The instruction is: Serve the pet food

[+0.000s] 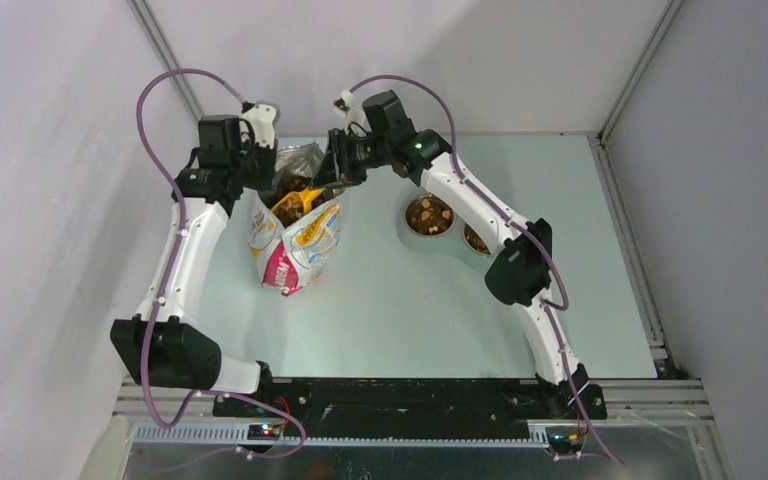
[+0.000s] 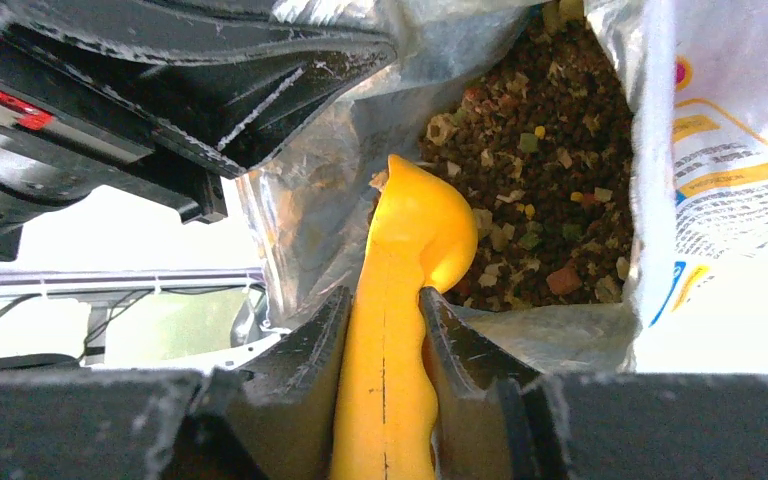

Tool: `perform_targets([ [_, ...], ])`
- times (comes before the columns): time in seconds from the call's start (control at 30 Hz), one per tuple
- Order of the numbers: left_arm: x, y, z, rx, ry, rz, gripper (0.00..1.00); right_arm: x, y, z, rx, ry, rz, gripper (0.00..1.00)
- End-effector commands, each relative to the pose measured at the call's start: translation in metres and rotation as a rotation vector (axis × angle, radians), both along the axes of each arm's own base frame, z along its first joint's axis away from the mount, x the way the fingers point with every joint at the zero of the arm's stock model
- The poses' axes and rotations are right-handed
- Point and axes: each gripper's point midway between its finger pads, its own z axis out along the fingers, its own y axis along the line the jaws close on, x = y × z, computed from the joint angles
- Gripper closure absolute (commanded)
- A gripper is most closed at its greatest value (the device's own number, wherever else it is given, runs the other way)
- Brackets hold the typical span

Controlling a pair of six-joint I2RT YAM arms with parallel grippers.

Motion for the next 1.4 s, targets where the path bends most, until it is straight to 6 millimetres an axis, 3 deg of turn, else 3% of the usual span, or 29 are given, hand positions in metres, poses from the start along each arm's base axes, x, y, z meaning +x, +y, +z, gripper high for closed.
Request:
perform_targets([
  [0.0, 0.000, 0.011, 0.022, 0.041, -0.051, 0.021, 1.00, -0.003, -0.016, 0.069, 0.156, -0.038, 0.028, 1.00],
  [0.23, 0.000, 0.020, 0.020, 0.090, -0.014, 0.032, 1.00, 0.000, -0.026, 0.065, 0.279, 0.110, 0.122, 1.00],
  [0.5, -0.002, 0.028, 0.017, 0.164, 0.046, 0.021, 1.00, 0.036, -0.041, 0.060, 0.365, 0.203, 0.056, 1.00],
  [0.67, -0.002, 0.034, 0.010, 0.208, 0.084, 0.017, 1.00, 0.058, -0.034, 0.064, 0.386, 0.138, -0.023, 1.00],
  [0.8, -0.003, 0.034, 0.012, 0.214, 0.089, 0.013, 1.00, 0.067, -0.029, 0.043, 0.256, 0.085, -0.106, 1.00],
  [1.0, -0.006, 0.037, 0.019, 0.225, 0.066, 0.024, 1.00, 0.067, -0.038, 0.016, 0.144, 0.100, -0.166, 1.00],
  [1.1, -0.005, 0.039, 0.018, 0.230, 0.065, 0.031, 1.00, 0.066, -0.041, 0.021, 0.135, 0.061, -0.172, 1.00],
  [1.27, -0.003, 0.037, 0.017, 0.224, 0.065, 0.026, 1.00, 0.050, -0.035, 0.034, 0.251, 0.167, -0.089, 1.00],
  [1.37, -0.003, 0.037, 0.018, 0.220, 0.058, 0.028, 1.00, 0.045, -0.032, 0.037, 0.243, 0.105, -0.068, 1.00],
])
